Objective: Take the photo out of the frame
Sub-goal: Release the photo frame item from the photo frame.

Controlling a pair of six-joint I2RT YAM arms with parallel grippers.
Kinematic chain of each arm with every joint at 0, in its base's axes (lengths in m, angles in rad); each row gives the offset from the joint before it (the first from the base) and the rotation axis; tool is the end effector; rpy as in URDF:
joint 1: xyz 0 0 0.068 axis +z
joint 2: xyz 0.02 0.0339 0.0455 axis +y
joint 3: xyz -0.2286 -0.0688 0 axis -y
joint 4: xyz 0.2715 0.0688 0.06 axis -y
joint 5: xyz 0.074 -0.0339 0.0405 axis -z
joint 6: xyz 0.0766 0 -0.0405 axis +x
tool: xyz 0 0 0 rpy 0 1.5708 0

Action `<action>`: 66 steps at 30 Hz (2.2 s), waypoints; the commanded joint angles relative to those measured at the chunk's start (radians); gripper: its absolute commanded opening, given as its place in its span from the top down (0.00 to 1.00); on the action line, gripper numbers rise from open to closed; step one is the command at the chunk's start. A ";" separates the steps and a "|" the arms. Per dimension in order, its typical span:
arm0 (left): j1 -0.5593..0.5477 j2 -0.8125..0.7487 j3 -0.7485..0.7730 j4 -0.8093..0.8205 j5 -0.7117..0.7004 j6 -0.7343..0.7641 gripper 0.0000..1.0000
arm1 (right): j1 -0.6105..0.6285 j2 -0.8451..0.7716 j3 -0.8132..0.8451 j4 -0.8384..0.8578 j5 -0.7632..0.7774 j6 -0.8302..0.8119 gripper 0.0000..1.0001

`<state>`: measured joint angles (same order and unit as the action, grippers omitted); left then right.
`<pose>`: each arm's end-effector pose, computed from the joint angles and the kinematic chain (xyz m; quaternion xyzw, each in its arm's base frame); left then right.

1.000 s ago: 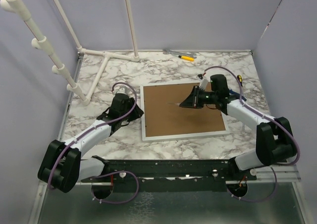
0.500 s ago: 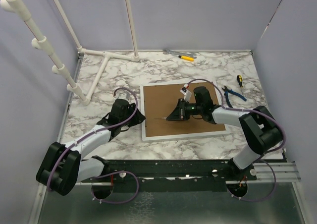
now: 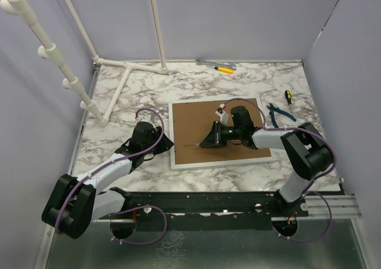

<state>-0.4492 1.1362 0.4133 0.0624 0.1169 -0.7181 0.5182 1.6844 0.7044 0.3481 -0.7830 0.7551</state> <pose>0.2533 -0.1320 0.0942 -0.0947 0.8920 -0.2856 0.3373 0.2777 0.2205 0.0728 -0.0740 0.8390 0.5222 0.1339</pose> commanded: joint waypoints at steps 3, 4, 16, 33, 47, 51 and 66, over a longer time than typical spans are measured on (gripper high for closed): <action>-0.005 -0.045 -0.015 0.027 0.039 -0.015 0.65 | 0.023 0.065 0.028 0.034 -0.056 -0.034 0.99; -0.005 -0.045 -0.013 0.027 0.042 -0.016 0.66 | 0.028 0.068 0.032 0.029 -0.053 -0.049 0.99; -0.008 -0.025 -0.035 0.028 0.056 -0.033 0.71 | 0.049 0.113 0.047 -0.019 -0.070 -0.149 0.99; -0.013 -0.039 -0.057 0.030 0.077 -0.033 0.73 | 0.059 0.135 0.069 -0.046 -0.102 -0.411 0.99; -0.014 -0.028 -0.067 0.036 0.076 -0.035 0.80 | 0.073 0.165 0.108 -0.071 -0.134 -0.438 0.99; -0.014 -0.016 -0.065 0.038 0.076 -0.035 0.81 | 0.078 0.173 0.113 -0.069 -0.141 -0.436 0.99; -0.017 0.045 -0.066 0.046 0.080 -0.030 0.84 | 0.083 0.205 0.131 -0.054 -0.145 -0.423 0.99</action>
<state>-0.4587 1.1454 0.3576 0.1265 0.1791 -0.7521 0.5827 1.8458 0.8303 0.3359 -0.9367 0.3431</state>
